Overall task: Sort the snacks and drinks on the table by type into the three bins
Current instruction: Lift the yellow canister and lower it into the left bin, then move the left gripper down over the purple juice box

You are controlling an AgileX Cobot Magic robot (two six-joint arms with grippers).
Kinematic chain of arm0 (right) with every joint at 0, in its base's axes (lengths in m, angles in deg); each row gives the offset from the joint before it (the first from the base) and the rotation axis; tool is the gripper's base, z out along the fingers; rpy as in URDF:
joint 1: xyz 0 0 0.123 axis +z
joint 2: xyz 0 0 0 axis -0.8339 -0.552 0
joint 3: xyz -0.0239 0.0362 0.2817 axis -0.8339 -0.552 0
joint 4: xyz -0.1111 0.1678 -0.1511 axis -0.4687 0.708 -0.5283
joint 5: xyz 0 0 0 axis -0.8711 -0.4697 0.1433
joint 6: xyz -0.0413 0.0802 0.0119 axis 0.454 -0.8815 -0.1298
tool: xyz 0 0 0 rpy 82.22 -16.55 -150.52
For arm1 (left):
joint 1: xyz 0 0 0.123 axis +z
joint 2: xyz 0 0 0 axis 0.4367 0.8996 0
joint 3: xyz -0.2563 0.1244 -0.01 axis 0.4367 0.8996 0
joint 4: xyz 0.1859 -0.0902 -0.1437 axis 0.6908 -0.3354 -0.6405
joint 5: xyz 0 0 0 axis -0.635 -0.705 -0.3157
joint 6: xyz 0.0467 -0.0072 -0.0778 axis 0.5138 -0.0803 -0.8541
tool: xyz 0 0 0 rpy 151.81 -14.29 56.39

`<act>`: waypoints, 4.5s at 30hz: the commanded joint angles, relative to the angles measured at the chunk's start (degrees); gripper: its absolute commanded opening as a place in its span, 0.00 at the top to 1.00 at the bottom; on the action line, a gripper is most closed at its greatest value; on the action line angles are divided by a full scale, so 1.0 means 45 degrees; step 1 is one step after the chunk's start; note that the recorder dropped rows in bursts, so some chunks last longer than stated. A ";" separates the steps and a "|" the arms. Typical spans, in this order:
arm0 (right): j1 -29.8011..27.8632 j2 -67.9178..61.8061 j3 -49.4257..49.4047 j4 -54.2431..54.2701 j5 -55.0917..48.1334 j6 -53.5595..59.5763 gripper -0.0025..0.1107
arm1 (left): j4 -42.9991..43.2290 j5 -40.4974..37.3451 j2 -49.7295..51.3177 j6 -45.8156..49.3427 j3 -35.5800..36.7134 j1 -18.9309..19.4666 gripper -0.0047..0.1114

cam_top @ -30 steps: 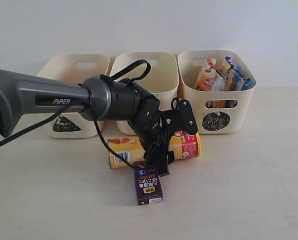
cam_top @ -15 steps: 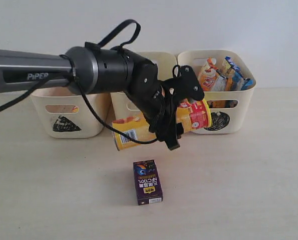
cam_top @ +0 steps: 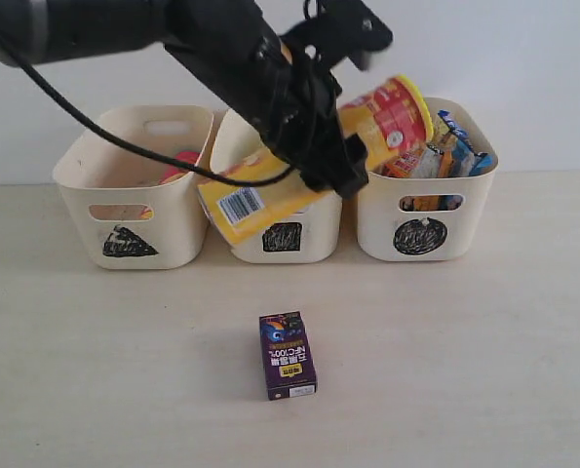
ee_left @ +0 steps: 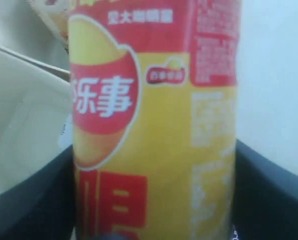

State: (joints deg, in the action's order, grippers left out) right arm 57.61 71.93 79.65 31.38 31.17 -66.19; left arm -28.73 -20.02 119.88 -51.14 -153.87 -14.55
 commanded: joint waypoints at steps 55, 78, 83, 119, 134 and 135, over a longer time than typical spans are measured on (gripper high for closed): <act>0.0016 0.0064 -0.0002 0.0020 0.0062 0.0027 0.98 | 0.1221 0.2554 0.3173 -0.6094 -0.3695 0.6376 0.37; 0.0016 0.0064 -0.0002 0.0020 0.0036 0.0027 0.98 | -0.2399 -0.5223 -0.0178 -0.6041 -0.3105 0.5171 0.93; 0.0016 0.0064 -0.0002 0.0020 0.0036 0.0027 0.98 | -0.2399 -0.6272 -0.0241 -0.6089 -0.2722 0.4152 0.93; 0.0016 0.0064 -0.0002 0.0020 0.0061 0.0027 0.98 | -0.2137 -0.5615 0.2834 -1.3716 -0.0435 0.0538 0.26; 0.0016 0.0064 -0.0002 0.0020 0.0086 0.0027 0.98 | -0.0677 -0.4622 0.3922 -1.5628 -0.0435 0.0102 0.26; 0.0016 0.0064 -0.0002 0.0020 0.0086 0.0027 0.98 | -0.0532 -0.4622 0.3922 -1.5719 -0.0435 0.0102 0.26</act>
State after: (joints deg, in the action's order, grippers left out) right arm 57.61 71.93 79.65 31.60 31.17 -66.19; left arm -33.77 -41.19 137.74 -119.96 -156.15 -13.57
